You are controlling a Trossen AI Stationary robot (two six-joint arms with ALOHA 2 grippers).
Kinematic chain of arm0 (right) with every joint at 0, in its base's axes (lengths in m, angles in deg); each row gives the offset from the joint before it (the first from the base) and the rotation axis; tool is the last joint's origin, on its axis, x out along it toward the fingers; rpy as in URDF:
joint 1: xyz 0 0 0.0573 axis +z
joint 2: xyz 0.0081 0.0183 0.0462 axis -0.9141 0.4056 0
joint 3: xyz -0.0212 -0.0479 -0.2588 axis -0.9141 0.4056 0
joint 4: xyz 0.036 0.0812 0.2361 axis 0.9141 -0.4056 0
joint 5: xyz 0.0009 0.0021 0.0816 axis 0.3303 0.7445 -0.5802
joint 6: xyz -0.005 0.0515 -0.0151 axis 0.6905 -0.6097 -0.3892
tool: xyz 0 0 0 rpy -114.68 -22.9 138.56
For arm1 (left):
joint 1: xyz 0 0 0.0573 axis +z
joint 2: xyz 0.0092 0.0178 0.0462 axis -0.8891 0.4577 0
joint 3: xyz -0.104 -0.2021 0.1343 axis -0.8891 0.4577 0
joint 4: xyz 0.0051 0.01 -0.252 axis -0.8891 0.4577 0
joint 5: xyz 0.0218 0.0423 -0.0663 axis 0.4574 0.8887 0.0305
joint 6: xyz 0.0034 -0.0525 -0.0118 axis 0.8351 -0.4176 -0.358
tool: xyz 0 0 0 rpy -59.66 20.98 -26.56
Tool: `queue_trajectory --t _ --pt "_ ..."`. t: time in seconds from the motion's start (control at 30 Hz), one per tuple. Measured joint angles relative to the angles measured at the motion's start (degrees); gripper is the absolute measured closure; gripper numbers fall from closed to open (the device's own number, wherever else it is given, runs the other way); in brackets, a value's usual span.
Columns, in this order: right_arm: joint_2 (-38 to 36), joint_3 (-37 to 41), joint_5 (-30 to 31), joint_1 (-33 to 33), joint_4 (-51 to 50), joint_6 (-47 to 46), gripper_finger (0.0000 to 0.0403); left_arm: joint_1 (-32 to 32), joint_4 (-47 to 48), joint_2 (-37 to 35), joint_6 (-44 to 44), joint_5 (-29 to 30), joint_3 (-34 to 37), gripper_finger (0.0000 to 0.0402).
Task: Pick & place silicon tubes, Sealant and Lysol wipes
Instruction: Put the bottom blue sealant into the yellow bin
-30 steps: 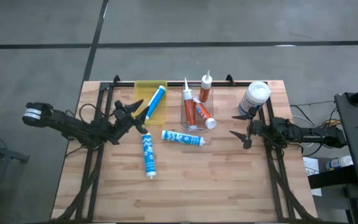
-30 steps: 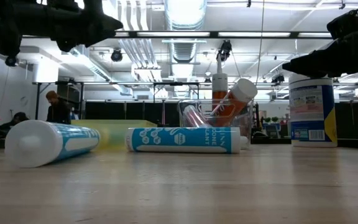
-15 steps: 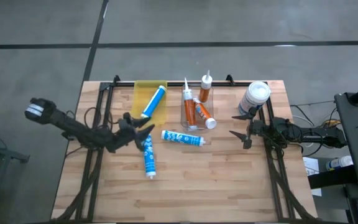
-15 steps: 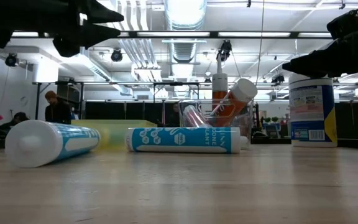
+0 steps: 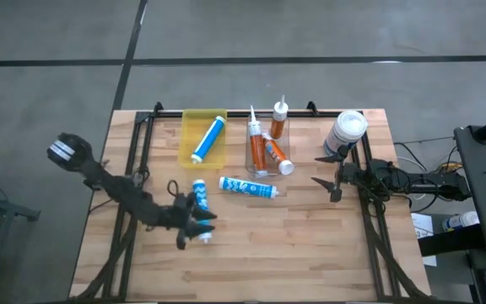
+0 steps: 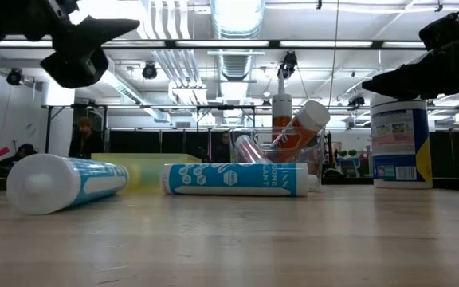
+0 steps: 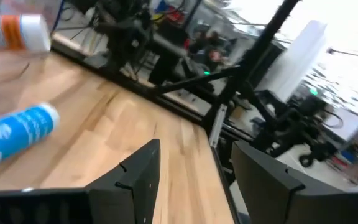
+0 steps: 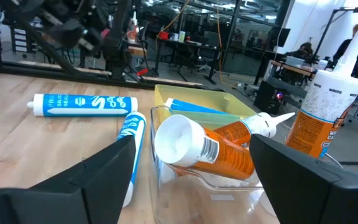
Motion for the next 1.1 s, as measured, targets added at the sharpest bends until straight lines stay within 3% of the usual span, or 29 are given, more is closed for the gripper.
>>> queue_trajectory --t 0.13,0.23,0.33,0.47,0.57,0.63,0.87,1.1 --pt "0.0 0.0 0.0 0.0 0.0 0.0 0.0094 -2.4 0.4 6.7 -3.8 5.1 -6.5 0.0209" --pt "0.0 0.0 0.0 0.0 0.0 0.0 0.0091 -3.4 10.6 9.9 -8.1 8.2 -13.9 0.0209" --pt "0.0 0.0 0.0 0.0 0.0 0.0 0.0086 -4.1 37.5 11.9 -20.2 13.6 -24.3 0.0209" --pt "0.0 0.0 0.0 0.0 0.0 0.0 0.0082 -5.2 84.9 17.8 -53.2 21.8 -40.7 0.0209" --pt "0.0 0.0 0.0 0.0 0.0 0.0 0.0083 -6.3 108.2 25.1 -72.9 21.4 -50.7 0.0209" --pt "0.0 0.0 0.0 0.0 0.0 0.0 0.0085 -6.5 118.5 29.5 -79.5 17.0 -56.2 0.0209" --pt "0.0 0.0 0.0 0.0 0.0 0.0 0.0094 -4.8 135.6 39.3 -85.4 11.2 -71.2 0.0210" --pt "0.0 0.0 0.0 0.0 0.0 0.0 0.0089 -2.9 140.6 43.3 -85.6 5.9 -75.5 0.0210"
